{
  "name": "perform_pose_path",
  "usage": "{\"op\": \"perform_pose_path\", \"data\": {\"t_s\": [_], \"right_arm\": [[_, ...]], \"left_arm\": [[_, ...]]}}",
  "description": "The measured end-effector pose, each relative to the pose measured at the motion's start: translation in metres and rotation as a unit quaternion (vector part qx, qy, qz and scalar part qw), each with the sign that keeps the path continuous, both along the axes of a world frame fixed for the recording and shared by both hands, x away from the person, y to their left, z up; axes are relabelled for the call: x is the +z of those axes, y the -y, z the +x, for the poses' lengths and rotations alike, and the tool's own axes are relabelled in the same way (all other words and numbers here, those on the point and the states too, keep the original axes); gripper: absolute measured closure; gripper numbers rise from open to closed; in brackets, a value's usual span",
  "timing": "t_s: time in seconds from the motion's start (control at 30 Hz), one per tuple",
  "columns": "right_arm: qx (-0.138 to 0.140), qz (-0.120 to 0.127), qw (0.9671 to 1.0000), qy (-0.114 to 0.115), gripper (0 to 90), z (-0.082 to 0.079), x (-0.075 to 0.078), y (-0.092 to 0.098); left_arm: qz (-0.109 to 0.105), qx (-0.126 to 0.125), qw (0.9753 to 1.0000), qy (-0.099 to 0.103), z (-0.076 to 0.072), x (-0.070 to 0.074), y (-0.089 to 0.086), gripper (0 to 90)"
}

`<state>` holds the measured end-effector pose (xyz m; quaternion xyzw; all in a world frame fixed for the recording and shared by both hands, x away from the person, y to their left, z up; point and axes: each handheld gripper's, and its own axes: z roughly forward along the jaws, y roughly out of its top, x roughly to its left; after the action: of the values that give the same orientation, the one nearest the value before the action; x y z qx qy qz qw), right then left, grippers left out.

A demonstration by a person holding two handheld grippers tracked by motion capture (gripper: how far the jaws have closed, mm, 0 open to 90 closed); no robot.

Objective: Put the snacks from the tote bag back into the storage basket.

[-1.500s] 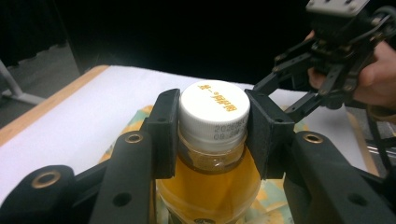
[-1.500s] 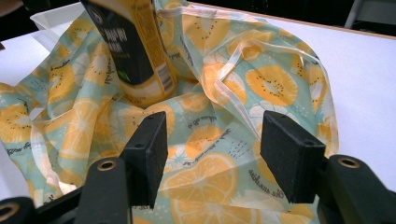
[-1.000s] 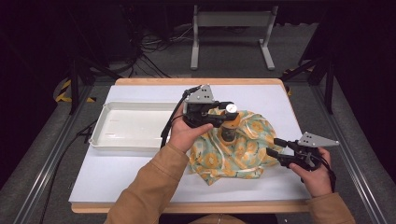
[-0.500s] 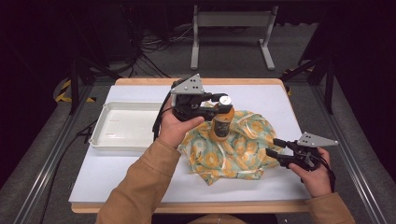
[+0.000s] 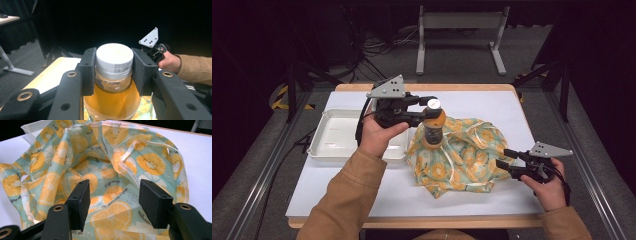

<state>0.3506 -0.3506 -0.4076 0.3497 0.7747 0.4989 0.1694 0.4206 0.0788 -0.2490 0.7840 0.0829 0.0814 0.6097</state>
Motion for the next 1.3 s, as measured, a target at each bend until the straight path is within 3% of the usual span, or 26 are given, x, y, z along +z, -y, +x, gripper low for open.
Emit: {"op": "perform_pose_path", "data": {"t_s": [0.6,1.0,1.3], "right_arm": [[-0.006,-0.002,1.0000,-0.005,42.9,-0.005,-0.001,0.002],[-0.002,-0.003,1.0000,-0.009,43.0,-0.004,-0.001,0.000],[0.003,-0.005,0.9999,-0.010,42.9,-0.003,-0.002,-0.003]], "left_arm": [[-0.006,0.047,0.9989,-0.002,-0.006,-0.001,-0.070,58.5],[0.002,0.053,0.9986,0.001,-0.001,-0.009,-0.092,58.5],[0.005,0.055,0.9984,-0.014,0.005,-0.022,-0.102,58.5]]}}
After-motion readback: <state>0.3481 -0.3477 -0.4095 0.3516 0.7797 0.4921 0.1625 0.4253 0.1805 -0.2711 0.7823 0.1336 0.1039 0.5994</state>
